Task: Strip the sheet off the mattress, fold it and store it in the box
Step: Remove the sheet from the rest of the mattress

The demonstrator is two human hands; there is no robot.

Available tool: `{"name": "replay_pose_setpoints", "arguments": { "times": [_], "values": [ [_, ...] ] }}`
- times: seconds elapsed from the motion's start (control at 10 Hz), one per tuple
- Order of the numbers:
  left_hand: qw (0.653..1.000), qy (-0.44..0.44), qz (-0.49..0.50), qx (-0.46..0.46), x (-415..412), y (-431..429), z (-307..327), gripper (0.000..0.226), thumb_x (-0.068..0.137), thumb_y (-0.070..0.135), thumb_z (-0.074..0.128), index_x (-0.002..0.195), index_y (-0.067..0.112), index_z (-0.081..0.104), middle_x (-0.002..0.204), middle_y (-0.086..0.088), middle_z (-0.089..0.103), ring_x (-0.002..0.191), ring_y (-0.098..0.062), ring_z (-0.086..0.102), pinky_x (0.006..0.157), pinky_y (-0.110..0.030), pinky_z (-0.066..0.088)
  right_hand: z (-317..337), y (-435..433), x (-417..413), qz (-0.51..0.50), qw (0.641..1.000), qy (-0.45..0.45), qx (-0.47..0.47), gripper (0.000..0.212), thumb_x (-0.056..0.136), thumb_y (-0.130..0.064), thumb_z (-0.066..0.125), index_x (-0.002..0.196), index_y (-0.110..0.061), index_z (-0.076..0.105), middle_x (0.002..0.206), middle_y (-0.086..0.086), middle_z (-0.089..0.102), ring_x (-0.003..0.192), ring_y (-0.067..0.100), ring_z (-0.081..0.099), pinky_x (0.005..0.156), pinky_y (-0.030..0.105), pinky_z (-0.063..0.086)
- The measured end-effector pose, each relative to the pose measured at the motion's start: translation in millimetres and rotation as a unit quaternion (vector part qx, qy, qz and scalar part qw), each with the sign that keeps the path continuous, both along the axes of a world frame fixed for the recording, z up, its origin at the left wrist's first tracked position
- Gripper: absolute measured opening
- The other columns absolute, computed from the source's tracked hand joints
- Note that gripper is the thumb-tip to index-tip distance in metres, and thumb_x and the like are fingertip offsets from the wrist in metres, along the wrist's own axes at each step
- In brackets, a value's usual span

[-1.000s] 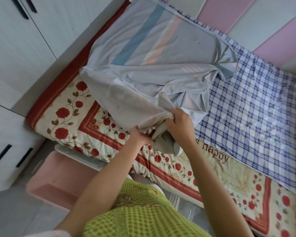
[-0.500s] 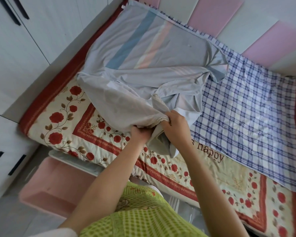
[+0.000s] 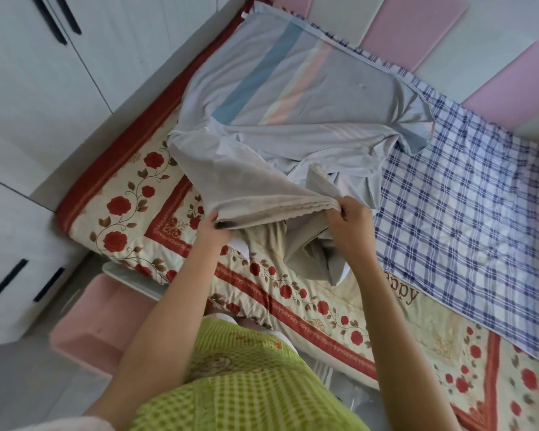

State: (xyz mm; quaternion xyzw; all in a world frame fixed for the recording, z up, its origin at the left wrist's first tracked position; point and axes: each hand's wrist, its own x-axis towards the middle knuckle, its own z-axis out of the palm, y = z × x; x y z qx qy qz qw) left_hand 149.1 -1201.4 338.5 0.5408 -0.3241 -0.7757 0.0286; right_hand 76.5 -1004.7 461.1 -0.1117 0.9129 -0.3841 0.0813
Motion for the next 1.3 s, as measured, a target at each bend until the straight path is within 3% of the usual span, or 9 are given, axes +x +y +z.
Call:
{"name": "replay_pose_setpoints", "arguments": {
  "times": [0.2,0.4,0.5,0.6,0.7,0.9,1.1,1.2,1.3],
  "values": [
    [0.994,0.047,0.071,0.064,33,-30,6,0.022,0.096,0.005,0.049,0.116,0.013,0.049,0.092,0.006,0.052,0.079,-0.014,0.055,0.078,-0.021,0.052,0,-3,-4,0.026,0.999,0.026,0.009,0.022,0.085,-0.010,0.051,0.069,0.005,0.053,0.070,0.014,0.051,0.057,0.018,0.040,0.052,0.033,0.032],
    [0.993,0.002,0.120,0.020,47,-50,9,0.016,0.093,0.001,0.051,0.102,0.015,0.052,0.109,-0.019,0.059,0.104,-0.024,0.059,0.075,-0.026,0.054,-3,-5,-3,0.047,0.996,0.065,0.026,0.037,0.084,-0.004,0.051,0.053,-0.018,0.034,0.063,-0.005,0.036,0.051,0.009,0.031,0.046,0.021,0.020],
    [0.989,-0.061,0.132,0.026,56,-40,31,0.053,0.088,0.001,0.059,0.077,0.042,0.028,0.136,-0.013,0.049,0.117,-0.030,0.051,0.111,-0.041,0.028,-7,-5,0,0.057,0.996,0.063,0.006,0.042,0.081,-0.001,0.051,0.052,-0.023,0.031,0.062,-0.006,0.035,0.051,0.008,0.030,0.047,0.022,0.021],
    [0.995,-0.066,0.079,0.004,58,-40,22,0.056,0.086,0.009,0.064,0.078,0.047,0.025,0.140,-0.013,0.046,0.124,-0.034,0.048,0.112,-0.049,0.026,-12,-2,2,0.060,0.996,0.065,-0.004,0.041,0.080,-0.001,0.052,0.051,-0.023,0.032,0.061,-0.005,0.035,0.052,0.009,0.030,0.049,0.025,0.023],
    [0.990,-0.075,0.069,0.100,57,-58,-3,0.039,0.085,0.006,0.064,0.091,0.040,0.046,0.133,-0.011,0.054,0.113,-0.028,0.056,0.107,-0.036,0.039,-14,2,1,0.063,0.996,0.068,-0.009,0.040,0.080,-0.002,0.053,0.052,-0.024,0.034,0.062,-0.005,0.036,0.052,0.008,0.030,0.050,0.025,0.023],
    [0.971,-0.052,0.138,0.190,57,-62,7,0.017,0.091,0.009,0.057,0.107,0.008,0.051,0.085,-0.008,0.058,0.078,-0.016,0.060,0.052,-0.021,0.049,-18,9,5,0.110,0.988,0.105,0.017,0.016,0.080,-0.011,0.059,0.066,-0.006,0.062,0.067,0.004,0.046,0.050,0.010,0.034,0.047,0.023,0.026],
    [0.975,-0.105,0.130,0.146,56,-67,-18,0.042,0.090,0.010,0.055,0.131,0.011,0.049,0.117,-0.008,0.058,0.101,-0.023,0.057,0.073,-0.026,0.049,-15,13,12,0.164,0.974,0.132,0.078,0.009,0.079,-0.005,0.063,0.070,-0.005,0.063,0.066,-0.003,0.042,0.051,0.013,0.039,0.045,0.024,0.029],
    [0.975,-0.195,-0.069,-0.084,53,-56,-13,0.042,0.091,0.017,0.055,0.132,0.011,0.047,0.127,-0.009,0.056,0.116,-0.027,0.053,0.099,-0.032,0.042,-16,12,15,0.172,0.970,0.140,0.100,0.008,0.079,-0.005,0.063,0.071,-0.006,0.063,0.067,0.000,0.045,0.052,0.018,0.042,0.044,0.024,0.029],
    [0.967,-0.201,-0.106,-0.114,61,-45,-8,0.044,0.091,0.009,0.054,0.134,0.010,0.046,0.133,-0.014,0.052,0.120,-0.030,0.051,0.101,-0.032,0.039,-17,8,19,0.192,0.964,0.145,0.113,0.004,0.077,-0.005,0.065,0.073,-0.006,0.064,0.070,0.001,0.048,0.053,0.020,0.046,0.043,0.026,0.033]
  ]
}}
